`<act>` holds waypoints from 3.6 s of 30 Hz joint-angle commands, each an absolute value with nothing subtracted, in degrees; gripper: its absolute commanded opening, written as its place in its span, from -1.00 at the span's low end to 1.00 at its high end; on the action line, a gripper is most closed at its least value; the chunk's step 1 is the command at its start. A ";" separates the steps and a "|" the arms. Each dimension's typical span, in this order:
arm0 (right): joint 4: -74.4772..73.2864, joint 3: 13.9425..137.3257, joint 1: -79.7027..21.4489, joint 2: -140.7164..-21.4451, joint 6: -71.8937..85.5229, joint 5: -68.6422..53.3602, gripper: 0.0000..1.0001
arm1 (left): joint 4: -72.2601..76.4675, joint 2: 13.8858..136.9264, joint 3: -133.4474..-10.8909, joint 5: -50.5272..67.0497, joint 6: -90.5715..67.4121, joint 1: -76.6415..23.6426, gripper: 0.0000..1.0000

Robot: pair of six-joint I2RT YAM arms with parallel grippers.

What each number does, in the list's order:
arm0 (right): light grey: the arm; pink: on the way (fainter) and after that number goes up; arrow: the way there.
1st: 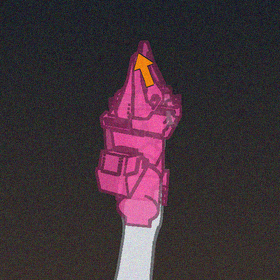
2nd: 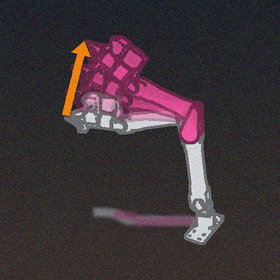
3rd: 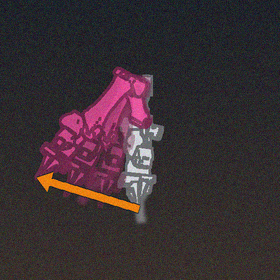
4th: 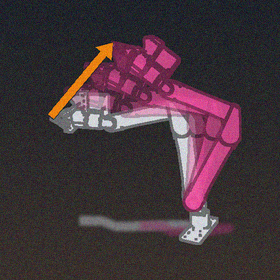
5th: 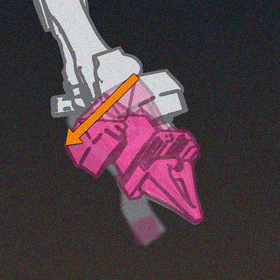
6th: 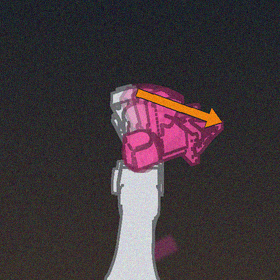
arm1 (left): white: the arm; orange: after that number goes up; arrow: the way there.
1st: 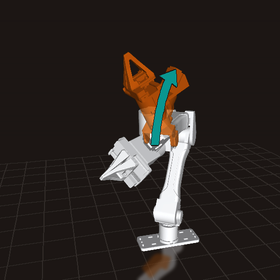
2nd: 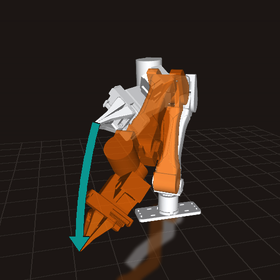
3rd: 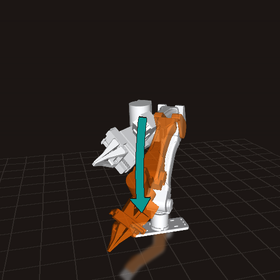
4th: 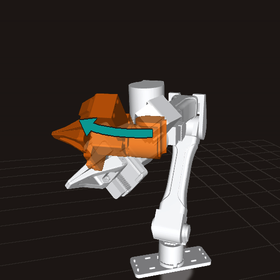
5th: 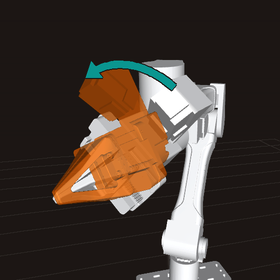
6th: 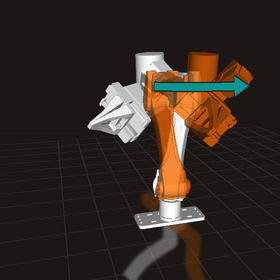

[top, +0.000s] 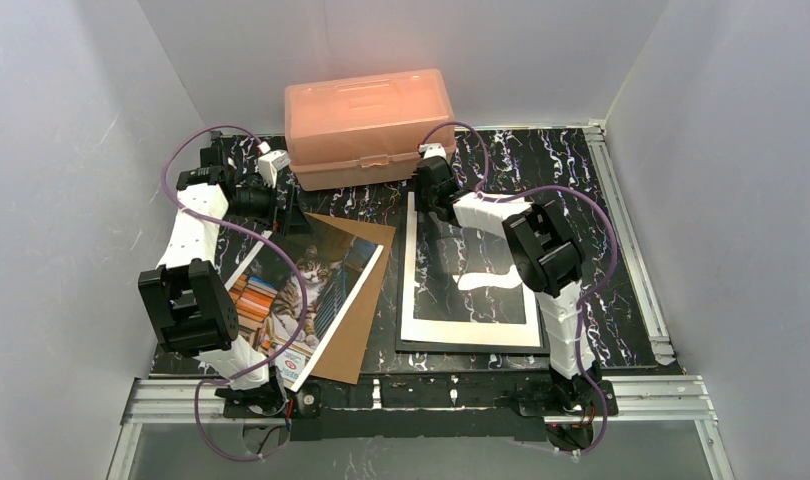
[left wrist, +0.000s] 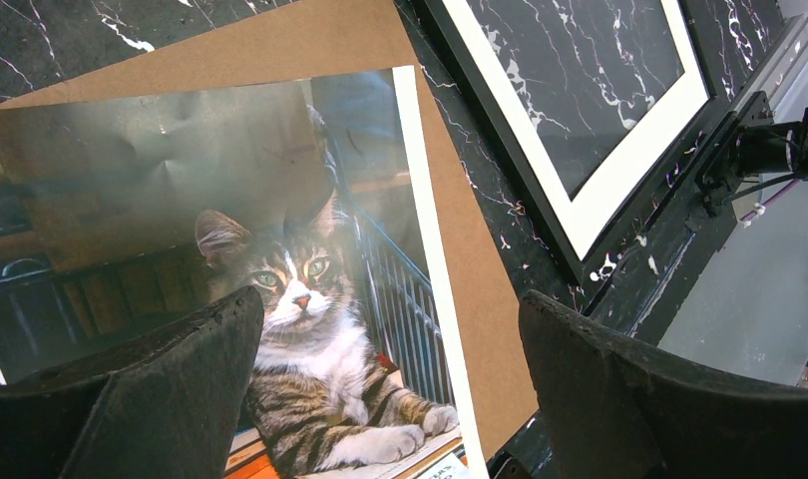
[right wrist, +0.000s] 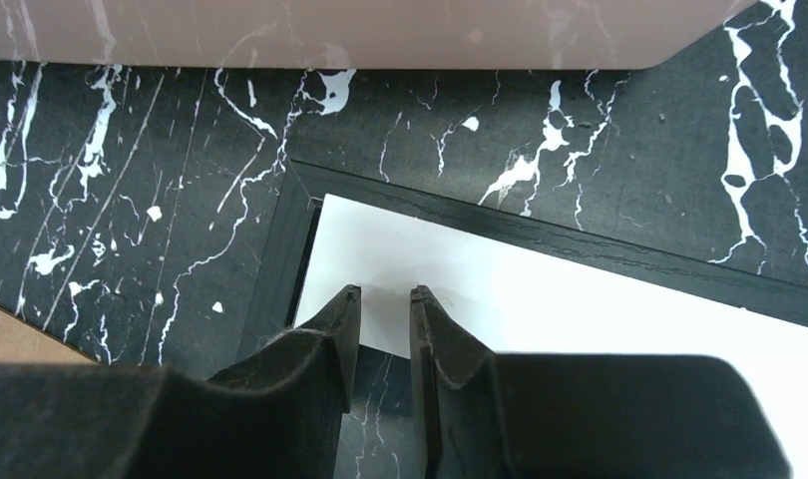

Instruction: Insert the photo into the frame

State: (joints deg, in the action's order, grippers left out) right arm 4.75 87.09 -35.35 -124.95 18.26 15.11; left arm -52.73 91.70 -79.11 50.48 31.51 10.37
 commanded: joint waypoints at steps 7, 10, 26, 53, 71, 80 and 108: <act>2.56 89.06 -35.62 -127.18 18.42 14.41 -0.35 | -54.05 91.43 -80.47 51.72 32.21 10.28 0.96; 2.02 89.16 -35.60 -127.06 18.20 14.30 -0.36 | -54.06 91.48 -80.21 51.76 32.45 10.28 0.96; 3.61 74.37 -44.46 -105.82 17.84 16.52 -0.04 | -54.73 91.83 -80.36 52.17 32.93 10.28 0.97; -10.36 46.54 -65.64 -83.31 32.85 26.12 -0.60 | -55.97 91.14 -78.13 52.40 34.53 9.70 0.96; -8.90 47.78 -68.20 -87.13 33.05 26.85 -0.63 | -56.25 90.95 -78.31 52.13 34.83 9.71 0.97; -8.30 48.25 -68.70 -88.75 32.86 27.14 -0.66 | -56.35 91.01 -78.63 52.03 34.89 9.75 0.96; -10.63 46.58 -71.53 -86.92 35.65 27.23 -0.77 | -56.34 91.36 -79.19 52.42 34.80 9.75 0.96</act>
State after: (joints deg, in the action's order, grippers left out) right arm -9.78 45.98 -70.94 -88.53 34.44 25.78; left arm -54.48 92.49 -78.35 51.00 33.91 9.96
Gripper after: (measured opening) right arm 0.118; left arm 0.982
